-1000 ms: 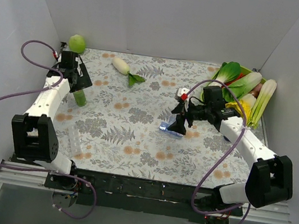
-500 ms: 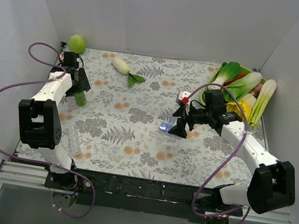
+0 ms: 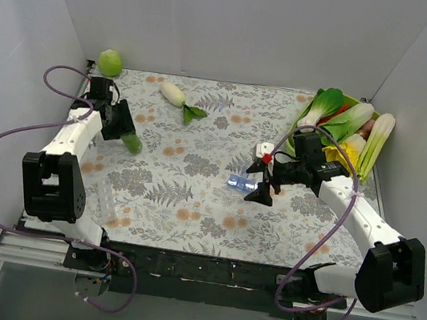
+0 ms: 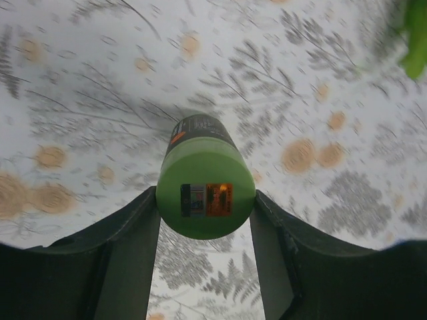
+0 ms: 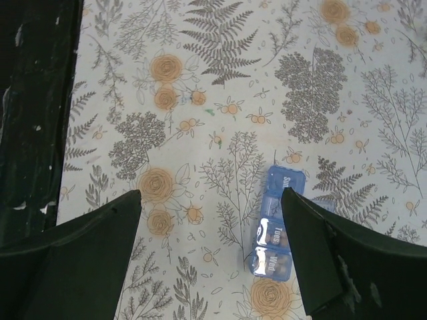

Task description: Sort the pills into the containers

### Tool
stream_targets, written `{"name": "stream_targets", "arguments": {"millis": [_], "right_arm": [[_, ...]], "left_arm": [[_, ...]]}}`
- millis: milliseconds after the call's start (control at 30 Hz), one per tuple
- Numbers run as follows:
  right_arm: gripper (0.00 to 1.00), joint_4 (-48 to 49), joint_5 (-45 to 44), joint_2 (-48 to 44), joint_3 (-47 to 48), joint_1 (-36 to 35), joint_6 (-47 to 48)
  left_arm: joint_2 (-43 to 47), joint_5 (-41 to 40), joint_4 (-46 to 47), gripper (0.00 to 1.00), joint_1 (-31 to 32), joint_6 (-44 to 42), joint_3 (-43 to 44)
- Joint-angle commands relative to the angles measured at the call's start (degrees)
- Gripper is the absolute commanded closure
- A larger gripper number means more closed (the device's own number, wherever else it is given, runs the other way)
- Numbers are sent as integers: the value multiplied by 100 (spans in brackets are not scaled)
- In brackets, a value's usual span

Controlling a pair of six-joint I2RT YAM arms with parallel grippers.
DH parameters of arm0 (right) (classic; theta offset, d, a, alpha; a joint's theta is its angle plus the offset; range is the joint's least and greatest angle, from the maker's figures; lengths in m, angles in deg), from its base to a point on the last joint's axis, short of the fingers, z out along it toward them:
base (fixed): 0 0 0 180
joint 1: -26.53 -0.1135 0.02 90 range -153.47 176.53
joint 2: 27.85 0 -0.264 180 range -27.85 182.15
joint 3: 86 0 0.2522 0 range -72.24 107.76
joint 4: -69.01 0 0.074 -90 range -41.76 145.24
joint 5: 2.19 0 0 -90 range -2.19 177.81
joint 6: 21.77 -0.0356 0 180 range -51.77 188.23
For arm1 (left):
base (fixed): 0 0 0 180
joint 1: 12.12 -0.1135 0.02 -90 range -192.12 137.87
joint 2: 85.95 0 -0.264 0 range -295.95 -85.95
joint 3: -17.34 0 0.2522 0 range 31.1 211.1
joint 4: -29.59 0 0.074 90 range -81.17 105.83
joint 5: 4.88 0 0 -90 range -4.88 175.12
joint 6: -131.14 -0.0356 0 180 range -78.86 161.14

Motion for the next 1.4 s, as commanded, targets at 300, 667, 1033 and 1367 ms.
{"name": "stream_targets", "arguments": {"millis": [300, 667, 1033, 1367], "right_arm": [[7, 93, 564, -950, -528, -465, 1318], [9, 2476, -642, -942, -1081, -1081, -1751], [9, 3251, -861, -441, -942, -1547, -2701], [16, 3409, -1363, 350, -493, -1837, -2885]], "left_arm": [[2559, 2573, 411, 93, 2487, 1202, -1272], [2860, 2811, 991, 93, 3304, 1783, -1800], [2490, 2775, 1440, 93, 3630, 2029, -1713], [2552, 2968, 2213, 93, 3691, 2564, -1958]]}}
